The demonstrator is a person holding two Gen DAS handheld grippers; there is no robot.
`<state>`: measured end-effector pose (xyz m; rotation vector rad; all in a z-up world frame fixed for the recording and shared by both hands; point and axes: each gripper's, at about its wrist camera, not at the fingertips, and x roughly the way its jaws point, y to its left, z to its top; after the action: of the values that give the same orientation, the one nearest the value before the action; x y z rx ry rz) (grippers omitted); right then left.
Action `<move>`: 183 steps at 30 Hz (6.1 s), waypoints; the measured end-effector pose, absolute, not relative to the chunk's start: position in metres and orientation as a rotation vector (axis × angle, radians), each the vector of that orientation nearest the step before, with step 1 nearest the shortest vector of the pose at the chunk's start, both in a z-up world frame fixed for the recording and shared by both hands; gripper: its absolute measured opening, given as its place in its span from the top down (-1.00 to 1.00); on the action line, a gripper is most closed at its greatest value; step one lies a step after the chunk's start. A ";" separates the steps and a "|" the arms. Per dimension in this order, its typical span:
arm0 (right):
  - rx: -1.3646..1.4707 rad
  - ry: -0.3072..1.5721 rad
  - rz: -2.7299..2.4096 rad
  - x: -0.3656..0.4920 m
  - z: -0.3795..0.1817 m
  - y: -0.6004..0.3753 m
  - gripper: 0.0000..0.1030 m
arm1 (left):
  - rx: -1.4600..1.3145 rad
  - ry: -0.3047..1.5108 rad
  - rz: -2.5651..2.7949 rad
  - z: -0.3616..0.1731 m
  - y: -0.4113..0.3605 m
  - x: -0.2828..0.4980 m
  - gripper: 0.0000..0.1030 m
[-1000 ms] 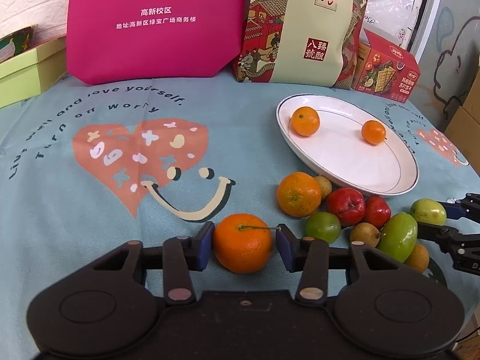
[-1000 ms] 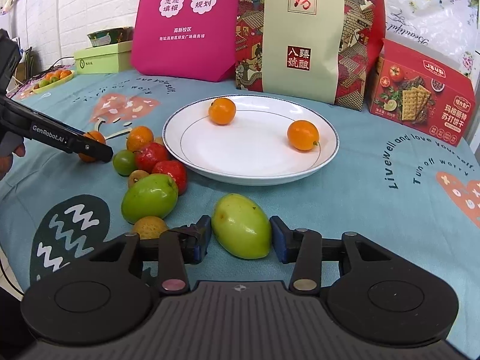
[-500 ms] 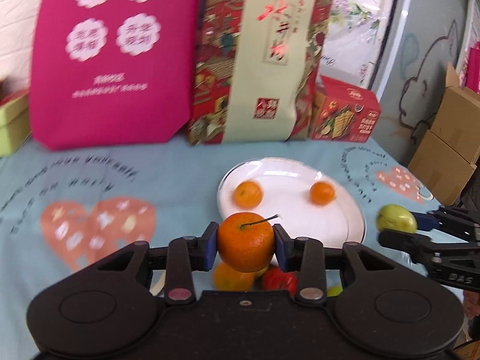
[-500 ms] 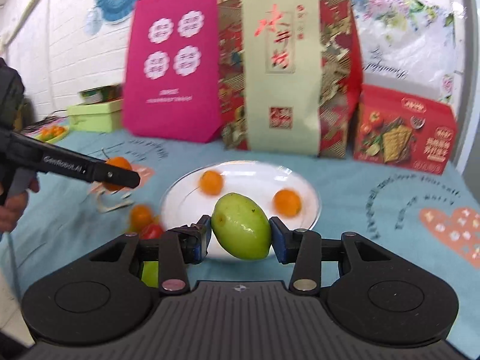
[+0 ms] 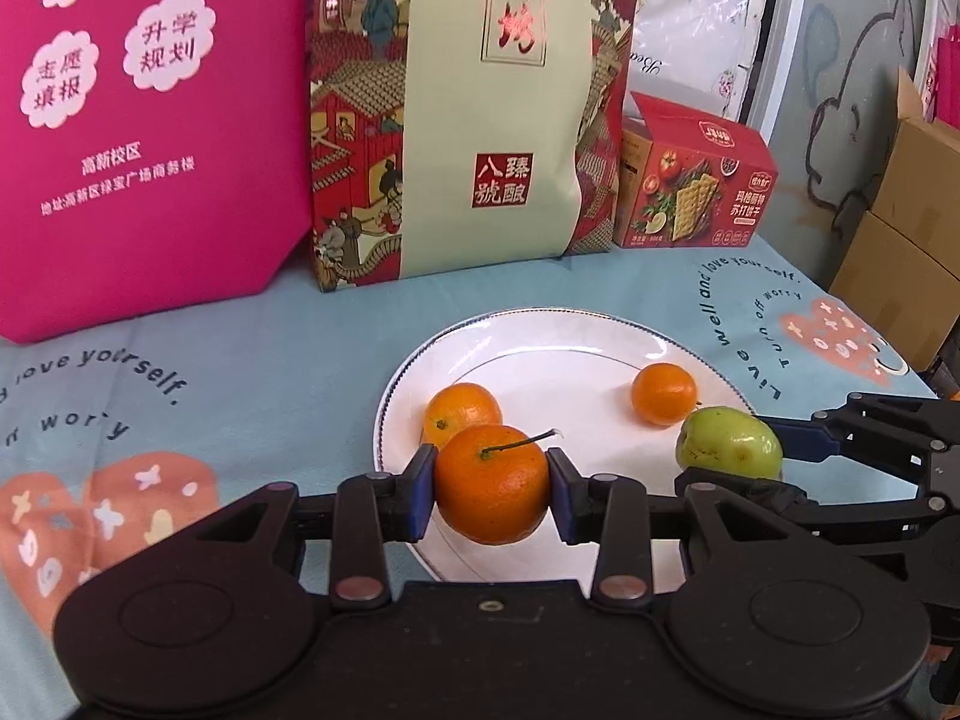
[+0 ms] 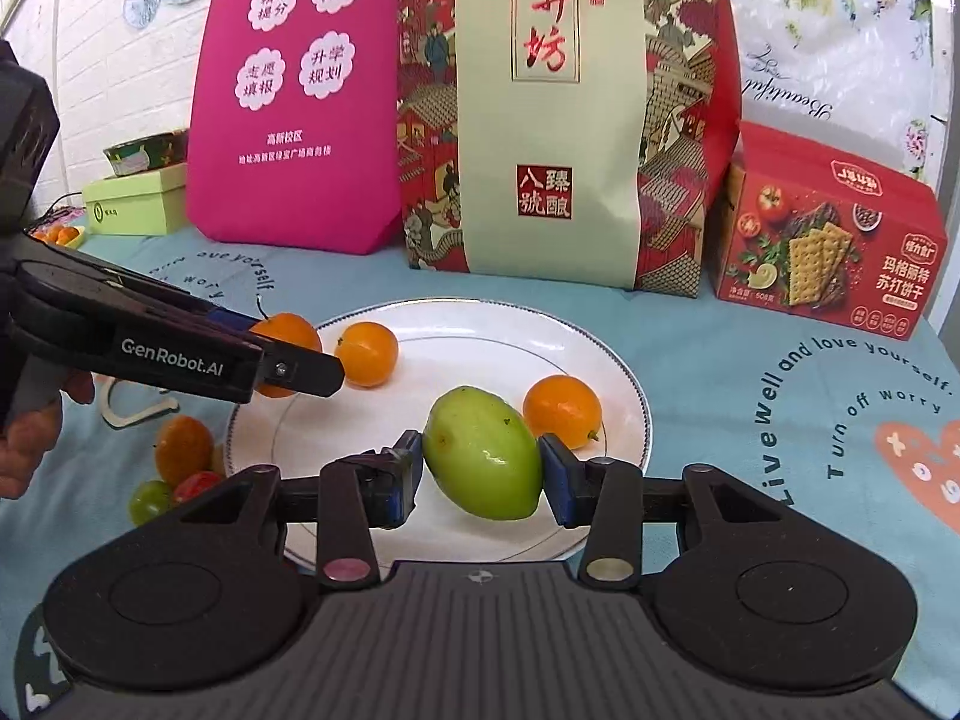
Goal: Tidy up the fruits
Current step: 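Carry the orange and green fruit onto the plate and open both tools, then grasp the brown round kiwi with the right tool, then grasp the green mango with the left tool while the right holds the kiwi, then lower the mango and kiwi onto the plate and open both tools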
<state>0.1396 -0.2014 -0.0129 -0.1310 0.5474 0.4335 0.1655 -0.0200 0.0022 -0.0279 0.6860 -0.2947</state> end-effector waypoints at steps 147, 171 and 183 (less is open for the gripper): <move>-0.202 0.640 0.448 0.125 -0.022 -0.182 0.08 | -0.025 0.795 -0.398 -0.011 -0.041 0.145 -1.00; -0.137 0.576 0.450 0.044 -0.025 -0.187 -0.99 | -0.121 0.732 -0.213 0.005 0.003 0.060 -1.00; -0.148 0.595 0.484 0.047 -0.031 -0.173 -0.59 | -0.157 0.759 -0.154 -0.008 0.025 0.044 -1.00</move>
<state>0.0472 -0.1733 -0.0312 -0.1476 0.5952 0.4844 0.0438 0.0246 -0.0076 -0.1567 0.7586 -0.1540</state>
